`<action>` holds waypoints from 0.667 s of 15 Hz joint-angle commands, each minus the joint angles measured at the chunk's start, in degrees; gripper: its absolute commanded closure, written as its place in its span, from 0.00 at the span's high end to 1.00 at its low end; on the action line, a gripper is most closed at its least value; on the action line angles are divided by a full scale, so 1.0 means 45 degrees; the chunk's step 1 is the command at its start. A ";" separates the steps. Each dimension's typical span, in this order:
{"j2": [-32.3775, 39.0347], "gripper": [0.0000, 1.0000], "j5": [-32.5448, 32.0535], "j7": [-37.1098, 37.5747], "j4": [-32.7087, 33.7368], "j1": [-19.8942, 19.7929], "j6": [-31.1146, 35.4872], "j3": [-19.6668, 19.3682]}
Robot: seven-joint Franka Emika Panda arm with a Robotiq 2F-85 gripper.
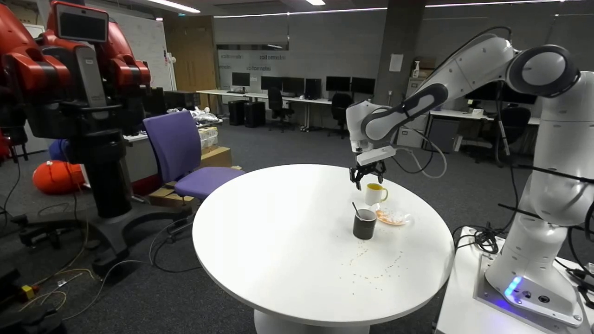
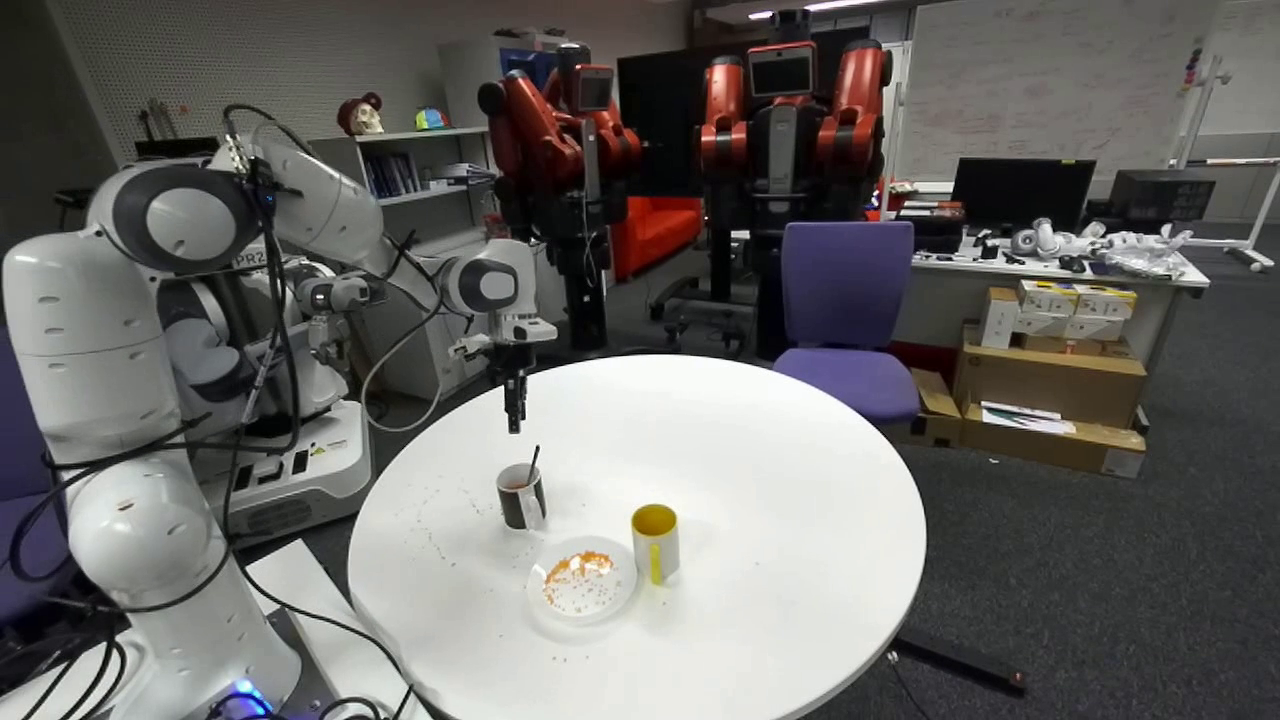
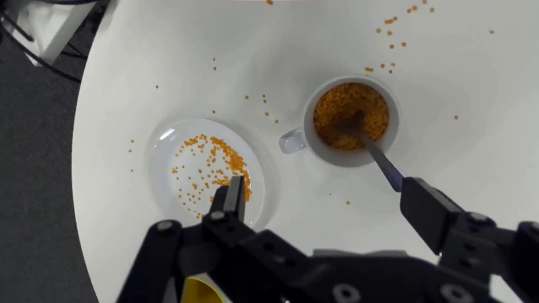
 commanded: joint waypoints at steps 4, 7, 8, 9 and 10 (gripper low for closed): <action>0.1444 1.00 0.0115 0.5047 0.2273 0.1366 -0.1322 -0.0787; 0.1356 1.00 -0.0317 0.7176 0.2490 0.1708 -0.1608 -0.1005; 0.1350 1.00 -0.0285 0.7631 0.2509 0.1714 -0.1585 -0.1020; 0.1306 1.00 -0.0182 0.7988 0.2362 0.1675 -0.1079 -0.1037; 0.1309 1.00 -0.0139 0.8283 0.2277 0.1648 -0.0964 -0.1048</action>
